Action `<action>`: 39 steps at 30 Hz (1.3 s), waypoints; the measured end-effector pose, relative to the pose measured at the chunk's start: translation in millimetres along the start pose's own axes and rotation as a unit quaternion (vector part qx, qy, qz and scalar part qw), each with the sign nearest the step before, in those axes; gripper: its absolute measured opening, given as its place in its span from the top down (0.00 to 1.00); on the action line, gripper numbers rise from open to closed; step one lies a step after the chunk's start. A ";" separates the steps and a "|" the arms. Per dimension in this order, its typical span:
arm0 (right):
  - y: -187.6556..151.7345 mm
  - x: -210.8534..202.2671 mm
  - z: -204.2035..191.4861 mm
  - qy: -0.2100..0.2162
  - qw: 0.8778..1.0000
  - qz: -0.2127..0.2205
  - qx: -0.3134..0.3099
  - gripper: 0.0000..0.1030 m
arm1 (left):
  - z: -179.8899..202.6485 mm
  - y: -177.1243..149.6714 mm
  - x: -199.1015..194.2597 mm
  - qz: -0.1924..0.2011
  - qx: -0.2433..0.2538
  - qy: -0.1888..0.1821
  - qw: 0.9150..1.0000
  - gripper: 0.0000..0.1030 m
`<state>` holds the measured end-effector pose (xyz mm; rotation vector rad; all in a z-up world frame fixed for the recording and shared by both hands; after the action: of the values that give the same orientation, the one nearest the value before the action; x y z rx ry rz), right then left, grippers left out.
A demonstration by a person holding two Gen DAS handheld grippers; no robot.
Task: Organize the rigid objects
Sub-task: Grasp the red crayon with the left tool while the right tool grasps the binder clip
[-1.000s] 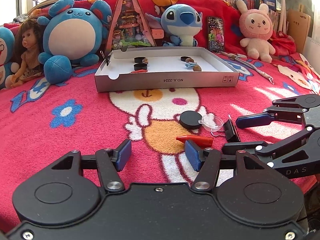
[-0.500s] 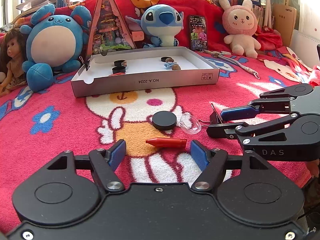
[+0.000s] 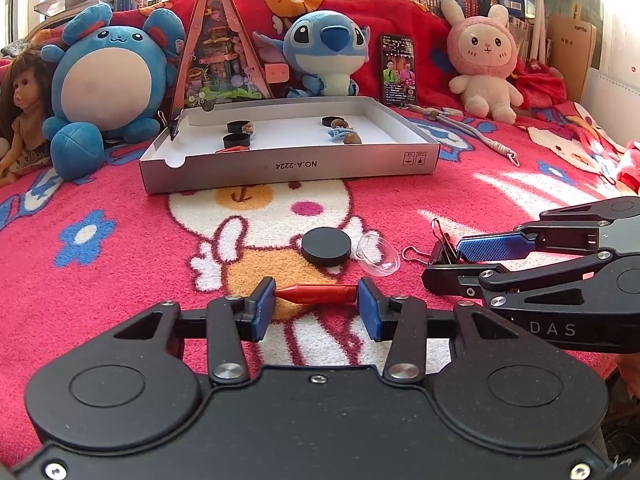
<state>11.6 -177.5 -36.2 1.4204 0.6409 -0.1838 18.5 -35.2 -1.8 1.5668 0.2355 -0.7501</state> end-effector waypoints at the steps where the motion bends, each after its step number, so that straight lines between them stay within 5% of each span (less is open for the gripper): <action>1: 0.6 -0.4 0.3 0.005 1.000 0.000 -0.003 0.48 | -0.6 0.3 -0.6 0.000 -0.001 0.000 1.000 0.59; 10: 6.8 4.9 8.8 0.028 0.999 -0.009 -0.019 0.29 | -4.3 0.9 -3.1 0.000 -0.001 0.003 1.000 0.59; 12: 8.6 10.2 11.2 0.065 0.997 -0.025 -0.032 0.13 | -6.4 1.5 -3.2 0.001 -0.002 0.004 1.000 0.59; 16: 15.0 15.0 22.4 0.079 0.997 -0.020 -0.011 0.11 | -8.9 3.3 -2.9 0.002 -0.003 0.007 1.000 0.59; 19: 17.4 17.0 27.9 0.078 0.997 -0.023 -0.009 0.23 | -10.5 4.3 -2.6 0.003 -0.005 0.010 1.000 0.59; 21: 15.6 17.0 29.9 0.080 0.996 -0.030 -0.003 0.45 | -12.2 5.2 -2.3 0.003 -0.007 0.013 1.000 0.59; 24: 14.4 11.8 30.1 0.072 0.997 -0.024 0.003 0.62 | -16.0 8.0 -0.7 0.002 -0.014 0.014 1.000 0.59; 39: 54.8 -3.7 51.6 -0.021 0.993 0.040 0.111 0.63 | -51.8 73.3 8.7 0.057 -0.063 0.044 0.995 0.59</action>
<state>50.8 -218.4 13.5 1.6499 0.5396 -0.2273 82.9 -0.3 50.8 1.4812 0.2520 -0.5680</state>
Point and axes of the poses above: each gripper's, at about its wrist camera, not at the fingertips, and x roughly the way its jaws point, z to its right, y to its top, the point moved 1 cm from there along x, roughly the way its jaws point, and after that the axes turned 3 degrees about -y, right-handed, at the moved point
